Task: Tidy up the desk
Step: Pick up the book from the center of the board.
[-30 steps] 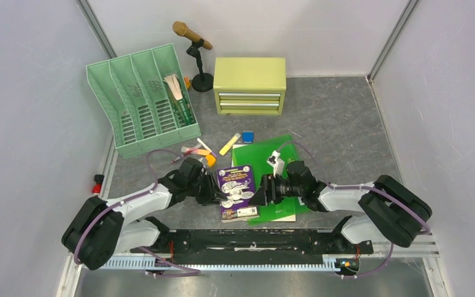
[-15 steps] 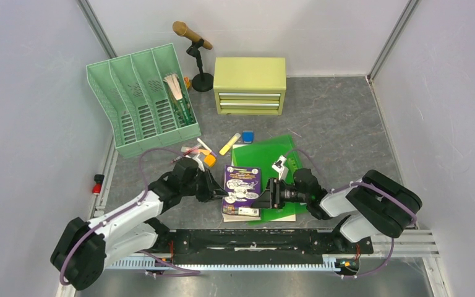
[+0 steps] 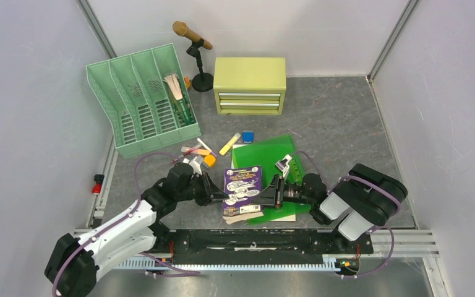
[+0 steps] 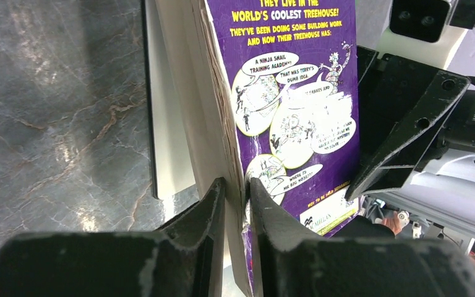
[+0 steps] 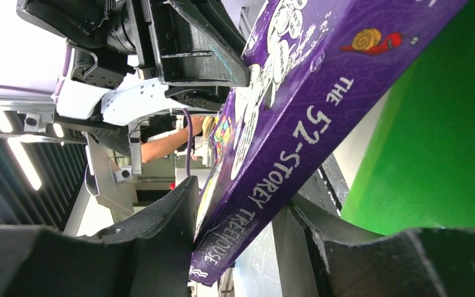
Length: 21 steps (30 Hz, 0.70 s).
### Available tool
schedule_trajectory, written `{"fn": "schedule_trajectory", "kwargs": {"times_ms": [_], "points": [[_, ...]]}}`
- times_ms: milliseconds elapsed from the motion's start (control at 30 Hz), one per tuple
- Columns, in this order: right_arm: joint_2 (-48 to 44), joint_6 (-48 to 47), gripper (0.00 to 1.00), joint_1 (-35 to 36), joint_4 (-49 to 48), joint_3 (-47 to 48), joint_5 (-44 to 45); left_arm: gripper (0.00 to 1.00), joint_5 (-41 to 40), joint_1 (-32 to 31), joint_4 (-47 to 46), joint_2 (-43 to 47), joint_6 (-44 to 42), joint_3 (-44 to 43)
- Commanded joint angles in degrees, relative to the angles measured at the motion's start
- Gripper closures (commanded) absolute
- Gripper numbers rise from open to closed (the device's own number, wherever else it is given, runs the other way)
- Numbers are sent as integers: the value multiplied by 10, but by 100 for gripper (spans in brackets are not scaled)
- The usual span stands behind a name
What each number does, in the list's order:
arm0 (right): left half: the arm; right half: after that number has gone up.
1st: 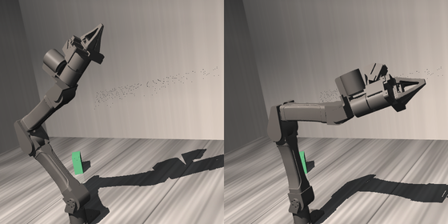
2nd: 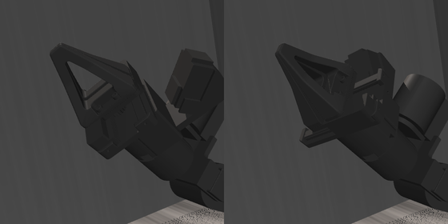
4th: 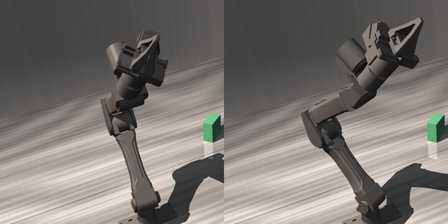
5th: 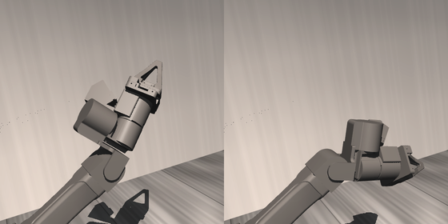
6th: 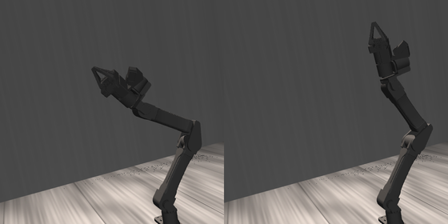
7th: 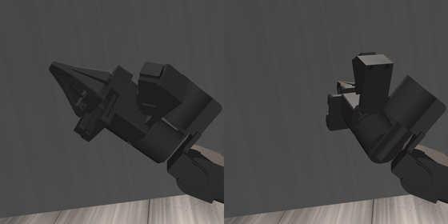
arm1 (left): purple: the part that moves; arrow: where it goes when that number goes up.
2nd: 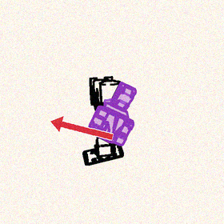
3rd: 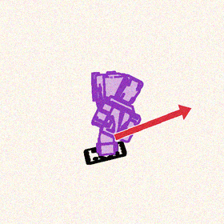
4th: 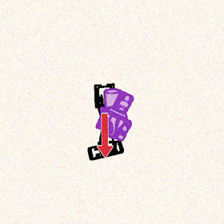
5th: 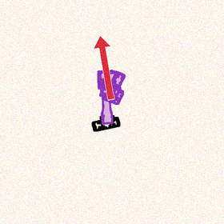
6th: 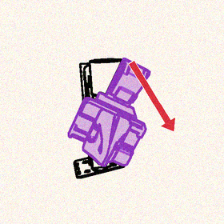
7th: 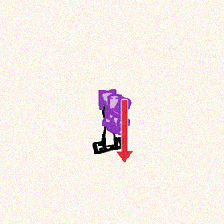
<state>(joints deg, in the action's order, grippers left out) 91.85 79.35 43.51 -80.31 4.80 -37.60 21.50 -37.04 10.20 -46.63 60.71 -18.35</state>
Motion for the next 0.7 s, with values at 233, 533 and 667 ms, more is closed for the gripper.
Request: {"fn": "schedule_trajectory", "kwargs": {"times_ms": [233,533,667], "points": [[-98,-88,39,7,97,46,-10,98,44,-47,-64,34,14,-25],[-267,-301,48,18,532,170,75,98,35,-96,-64,52,-5,-38],[-307,-348,69,19,615,195,101,93,29,-105,-66,75,-6,-37]]}}
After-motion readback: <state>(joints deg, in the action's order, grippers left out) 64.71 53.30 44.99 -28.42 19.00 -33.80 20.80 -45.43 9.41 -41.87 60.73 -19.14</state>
